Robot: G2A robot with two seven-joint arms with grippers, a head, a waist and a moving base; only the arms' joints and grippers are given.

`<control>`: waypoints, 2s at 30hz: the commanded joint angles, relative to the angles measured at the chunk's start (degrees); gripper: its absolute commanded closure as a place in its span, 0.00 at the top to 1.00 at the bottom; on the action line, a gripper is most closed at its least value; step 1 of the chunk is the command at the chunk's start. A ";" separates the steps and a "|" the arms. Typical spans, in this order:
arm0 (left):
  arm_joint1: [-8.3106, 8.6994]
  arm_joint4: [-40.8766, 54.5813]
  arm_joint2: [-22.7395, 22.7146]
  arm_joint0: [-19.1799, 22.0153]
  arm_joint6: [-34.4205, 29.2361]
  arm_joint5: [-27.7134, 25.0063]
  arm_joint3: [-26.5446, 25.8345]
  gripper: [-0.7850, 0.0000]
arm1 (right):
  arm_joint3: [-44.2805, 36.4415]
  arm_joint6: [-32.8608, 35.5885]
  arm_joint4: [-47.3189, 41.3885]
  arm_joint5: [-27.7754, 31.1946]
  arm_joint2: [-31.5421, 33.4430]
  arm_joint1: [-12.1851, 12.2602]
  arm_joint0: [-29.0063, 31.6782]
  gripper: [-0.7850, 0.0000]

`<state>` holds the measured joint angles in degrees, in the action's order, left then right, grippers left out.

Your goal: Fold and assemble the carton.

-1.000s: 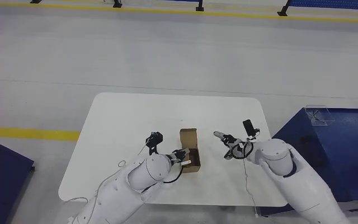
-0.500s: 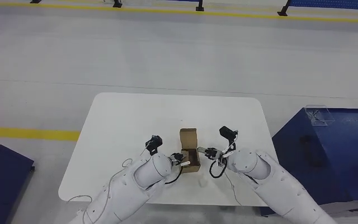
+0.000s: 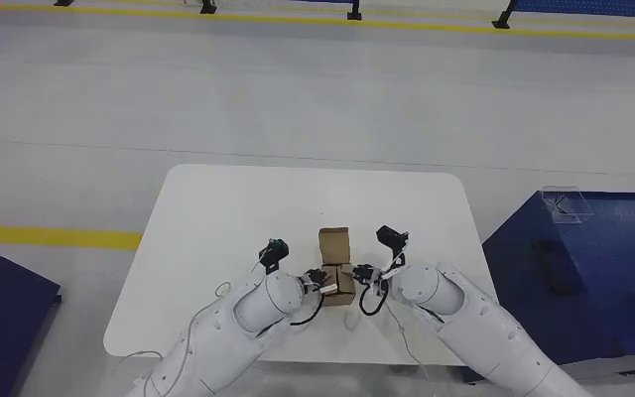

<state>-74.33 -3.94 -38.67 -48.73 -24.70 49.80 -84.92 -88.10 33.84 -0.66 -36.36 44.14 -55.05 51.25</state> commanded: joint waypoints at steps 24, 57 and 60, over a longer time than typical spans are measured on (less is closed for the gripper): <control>-1.22 -2.50 -2.80 7.90 -7.42 -49.14 19.43 0.84 | -2.73 -3.13 -25.85 1.96 25.77 2.19 10.35 1.00; -1.26 15.91 -15.81 -12.28 3.87 -54.36 2.39 0.00 | -4.45 -5.67 -30.18 1.18 28.17 1.80 12.26 1.00; -1.26 15.91 -15.81 -12.28 3.87 -54.36 2.39 0.00 | -4.45 -5.67 -30.18 1.18 28.17 1.80 12.26 1.00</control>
<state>-75.59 12.17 -54.52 -61.22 -20.76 -4.67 -82.74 -92.56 28.16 -30.89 -35.22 72.33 -53.26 63.52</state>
